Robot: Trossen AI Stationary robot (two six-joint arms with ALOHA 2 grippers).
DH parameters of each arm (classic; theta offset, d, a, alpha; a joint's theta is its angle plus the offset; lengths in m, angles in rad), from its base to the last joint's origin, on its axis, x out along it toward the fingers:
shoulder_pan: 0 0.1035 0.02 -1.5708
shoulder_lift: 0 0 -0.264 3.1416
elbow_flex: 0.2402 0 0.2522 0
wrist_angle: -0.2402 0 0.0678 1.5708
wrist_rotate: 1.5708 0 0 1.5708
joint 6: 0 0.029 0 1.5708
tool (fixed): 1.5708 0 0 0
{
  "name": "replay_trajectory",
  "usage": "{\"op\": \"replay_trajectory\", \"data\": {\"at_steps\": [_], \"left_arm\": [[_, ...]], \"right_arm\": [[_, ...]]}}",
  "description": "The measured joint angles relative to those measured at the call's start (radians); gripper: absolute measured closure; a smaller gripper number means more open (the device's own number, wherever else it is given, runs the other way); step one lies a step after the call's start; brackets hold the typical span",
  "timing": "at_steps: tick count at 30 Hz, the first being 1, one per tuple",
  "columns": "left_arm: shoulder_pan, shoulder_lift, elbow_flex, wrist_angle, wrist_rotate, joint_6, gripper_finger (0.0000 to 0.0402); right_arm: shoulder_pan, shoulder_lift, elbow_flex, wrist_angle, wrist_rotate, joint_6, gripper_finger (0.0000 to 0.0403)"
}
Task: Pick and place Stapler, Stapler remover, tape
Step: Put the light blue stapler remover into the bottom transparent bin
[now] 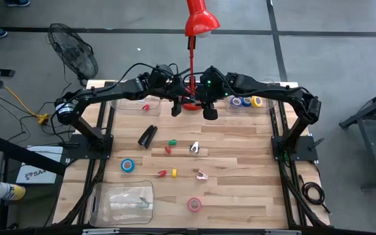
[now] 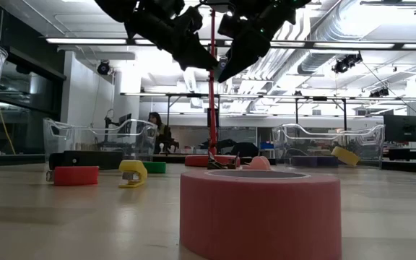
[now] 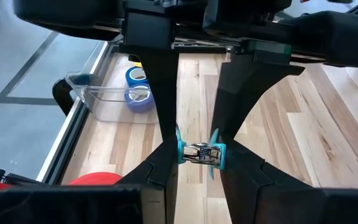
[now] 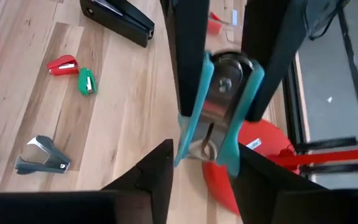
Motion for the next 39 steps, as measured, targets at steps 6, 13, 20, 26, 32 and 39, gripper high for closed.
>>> {"op": "replay_trajectory", "data": {"at_steps": [6,13,20,26,32,39], "left_arm": [[0.0,0.0,0.0,-0.01,-0.037,0.0,0.0316],[0.002,0.0,0.0,-0.032,-0.127,-0.001,0.0316],[0.001,-0.045,-0.001,-0.128,-0.195,-0.034,0.0316],[0.001,-0.121,-0.001,-0.267,-0.252,-0.072,0.0316],[0.001,-0.196,-0.001,-0.435,-0.258,-0.137,0.0316],[0.001,-0.268,-0.001,-0.63,-0.257,-0.26,0.0316]], "right_arm": [[0.0,-0.01,0.0,-0.023,0.002,0.072,0.0225],[-0.006,-0.086,0.0,-0.063,0.022,0.1,0.0181],[-0.039,-0.173,0.0,-0.156,0.119,0.141,0.0176],[-0.086,-0.19,0.0,-0.179,0.131,0.14,0.0176],[-0.108,-0.19,0.0,-0.178,0.131,0.136,0.0176],[-0.119,-0.19,-0.006,-0.171,0.114,0.112,0.0176]]}}
